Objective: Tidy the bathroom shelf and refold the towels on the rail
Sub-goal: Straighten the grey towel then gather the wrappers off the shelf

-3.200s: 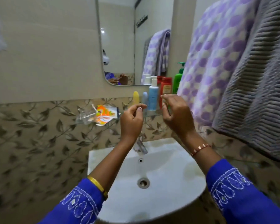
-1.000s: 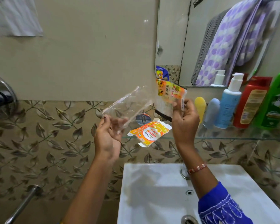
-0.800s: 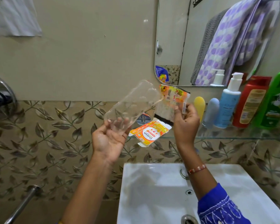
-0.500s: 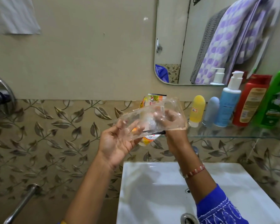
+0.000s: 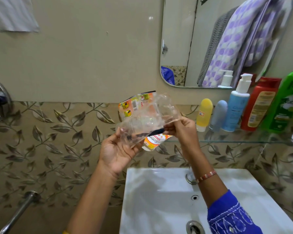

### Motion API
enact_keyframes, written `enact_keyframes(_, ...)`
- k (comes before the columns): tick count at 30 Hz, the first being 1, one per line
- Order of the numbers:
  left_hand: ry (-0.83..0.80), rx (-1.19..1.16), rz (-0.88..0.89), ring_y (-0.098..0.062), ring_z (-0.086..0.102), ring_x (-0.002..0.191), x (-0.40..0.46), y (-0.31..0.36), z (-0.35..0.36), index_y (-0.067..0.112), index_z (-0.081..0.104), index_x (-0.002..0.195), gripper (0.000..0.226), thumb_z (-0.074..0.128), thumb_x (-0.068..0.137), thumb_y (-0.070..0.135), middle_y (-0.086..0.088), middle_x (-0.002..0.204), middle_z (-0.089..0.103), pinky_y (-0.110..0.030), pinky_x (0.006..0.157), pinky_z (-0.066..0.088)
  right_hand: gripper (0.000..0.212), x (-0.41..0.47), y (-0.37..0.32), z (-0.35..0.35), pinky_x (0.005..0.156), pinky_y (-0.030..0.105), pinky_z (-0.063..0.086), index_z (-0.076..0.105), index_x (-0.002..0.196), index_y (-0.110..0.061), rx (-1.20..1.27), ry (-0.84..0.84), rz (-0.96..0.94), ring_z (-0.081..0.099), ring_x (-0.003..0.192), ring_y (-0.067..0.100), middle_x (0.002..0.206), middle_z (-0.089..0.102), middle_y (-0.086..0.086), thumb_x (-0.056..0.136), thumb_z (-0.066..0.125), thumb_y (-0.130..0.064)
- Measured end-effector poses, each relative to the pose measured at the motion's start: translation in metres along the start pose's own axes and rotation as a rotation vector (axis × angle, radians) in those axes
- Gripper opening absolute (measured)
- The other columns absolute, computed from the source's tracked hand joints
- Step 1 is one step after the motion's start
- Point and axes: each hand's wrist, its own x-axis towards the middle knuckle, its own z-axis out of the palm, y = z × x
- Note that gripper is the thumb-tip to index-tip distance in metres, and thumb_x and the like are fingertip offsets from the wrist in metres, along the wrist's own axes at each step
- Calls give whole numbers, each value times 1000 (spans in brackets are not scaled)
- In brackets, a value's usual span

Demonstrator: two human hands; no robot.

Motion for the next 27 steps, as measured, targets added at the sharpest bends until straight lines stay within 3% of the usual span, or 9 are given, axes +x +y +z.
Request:
enact_keyframes(4,99,-74,76,-20,69,56,-4,8,-2,13,64,56,49,90,15,10,-8,67,72,-47,63,57,24,-1,18,-14,73,42,54,67,100,-15,-383,-219,-59,61,81,20,92,70,7,84,55,-3)
enact_keyframes(7,120,-117,102,-23,69,53,-7,9,-1,10,61,58,51,88,15,7,-11,63,71,-50,61,56,54,-6,30,-17,102,34,42,61,119,-21,-834,-419,-172,53,114,16,126,59,1,66,59,-33)
enact_keyframes(10,133,-117,97,-21,68,52,-8,8,-2,10,63,53,51,89,10,6,-10,61,70,-48,60,58,52,-6,35,-16,108,39,32,59,122,-22,-1031,-413,-333,46,127,19,134,55,2,71,63,-33)
enact_keyframes(14,137,-103,91,-18,68,54,-11,8,-6,11,65,54,52,90,9,7,-8,67,72,-48,65,57,31,-6,35,-18,81,30,48,68,110,-15,-878,-243,-418,65,96,23,109,70,9,81,61,-5)
enact_keyframes(17,125,-103,81,-16,68,58,-15,5,-12,13,66,54,49,92,12,9,-6,72,74,-45,63,59,26,-10,24,-24,48,14,35,67,110,-11,-715,-28,-368,49,48,2,68,65,5,88,54,-4)
enact_keyframes(19,128,-97,61,-17,68,66,-18,2,-14,14,67,54,49,92,12,11,-6,75,74,-45,63,60,18,-12,13,-28,48,17,39,66,101,-11,-549,109,-335,48,48,1,61,58,-3,92,51,-8)
enact_keyframes(21,131,-73,46,-17,66,77,-21,-5,-13,15,68,53,47,93,13,14,-5,75,75,-45,67,60,12,-16,0,-31,56,20,51,61,92,-16,-315,167,-247,59,59,0,71,63,-5,93,49,-13)
enact_keyframes(24,105,-35,15,-15,68,62,-24,-19,-8,15,68,54,45,92,16,16,-6,71,74,-42,64,60,15,-25,-9,-36,64,24,56,61,86,-21,-107,157,-58,66,70,8,81,68,-1,94,49,-16)
enact_keyframes(27,54,-5,-44,-14,67,54,-29,-36,-3,14,66,58,29,84,36,20,-11,70,73,-39,63,60,17,-38,-4,-40,53,22,55,65,83,-19,87,105,129,66,62,9,70,71,-3,92,51,-13)
